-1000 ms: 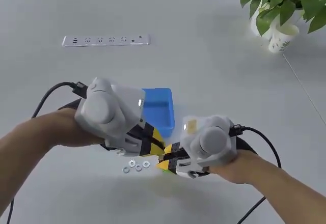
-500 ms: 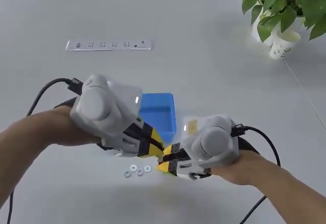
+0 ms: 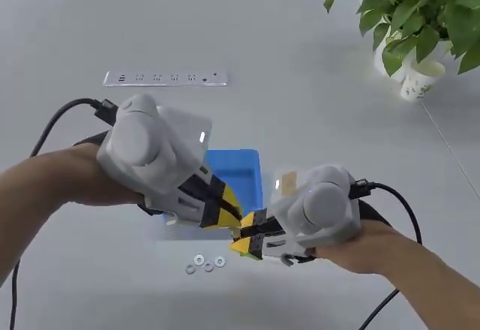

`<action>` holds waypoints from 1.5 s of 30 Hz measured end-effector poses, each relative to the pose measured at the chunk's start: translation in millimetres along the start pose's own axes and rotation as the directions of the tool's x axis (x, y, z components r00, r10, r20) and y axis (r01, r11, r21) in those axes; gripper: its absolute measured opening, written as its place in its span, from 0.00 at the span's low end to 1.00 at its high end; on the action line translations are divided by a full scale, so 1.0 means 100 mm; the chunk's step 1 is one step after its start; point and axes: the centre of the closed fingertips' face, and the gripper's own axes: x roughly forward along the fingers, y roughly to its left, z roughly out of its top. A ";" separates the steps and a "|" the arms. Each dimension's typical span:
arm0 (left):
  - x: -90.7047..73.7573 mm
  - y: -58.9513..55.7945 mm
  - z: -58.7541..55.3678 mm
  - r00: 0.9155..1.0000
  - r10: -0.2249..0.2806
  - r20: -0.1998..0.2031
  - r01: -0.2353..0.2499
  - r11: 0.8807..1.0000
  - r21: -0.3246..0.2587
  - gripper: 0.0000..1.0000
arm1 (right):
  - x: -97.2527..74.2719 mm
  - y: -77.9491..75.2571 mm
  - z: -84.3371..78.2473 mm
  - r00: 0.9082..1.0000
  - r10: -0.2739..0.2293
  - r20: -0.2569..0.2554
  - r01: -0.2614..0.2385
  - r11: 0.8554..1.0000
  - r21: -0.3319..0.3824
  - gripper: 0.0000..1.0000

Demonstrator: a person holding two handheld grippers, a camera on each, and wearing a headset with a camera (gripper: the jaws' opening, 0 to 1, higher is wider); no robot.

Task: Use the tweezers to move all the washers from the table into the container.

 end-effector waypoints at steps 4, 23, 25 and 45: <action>-0.04 0.03 0.03 1.000 0.002 -0.003 -0.002 1.000 0.006 0.07 | -0.02 -0.04 0.05 1.000 -0.003 0.004 0.003 1.000 -0.006 0.09; -0.25 0.35 0.08 0.999 0.029 -0.019 -0.028 0.999 0.034 0.07 | -0.07 -0.37 0.27 1.000 -0.026 0.016 0.026 0.999 -0.040 0.09; -0.26 0.38 0.08 0.999 0.029 -0.022 -0.028 0.999 0.038 0.07 | -0.07 -0.41 0.28 0.999 -0.030 0.018 0.031 0.999 -0.041 0.09; -0.19 0.73 -0.10 0.999 0.022 -0.045 -0.020 0.999 0.047 0.07 | 0.09 -0.78 0.21 0.998 -0.054 0.016 0.054 0.998 -0.038 0.09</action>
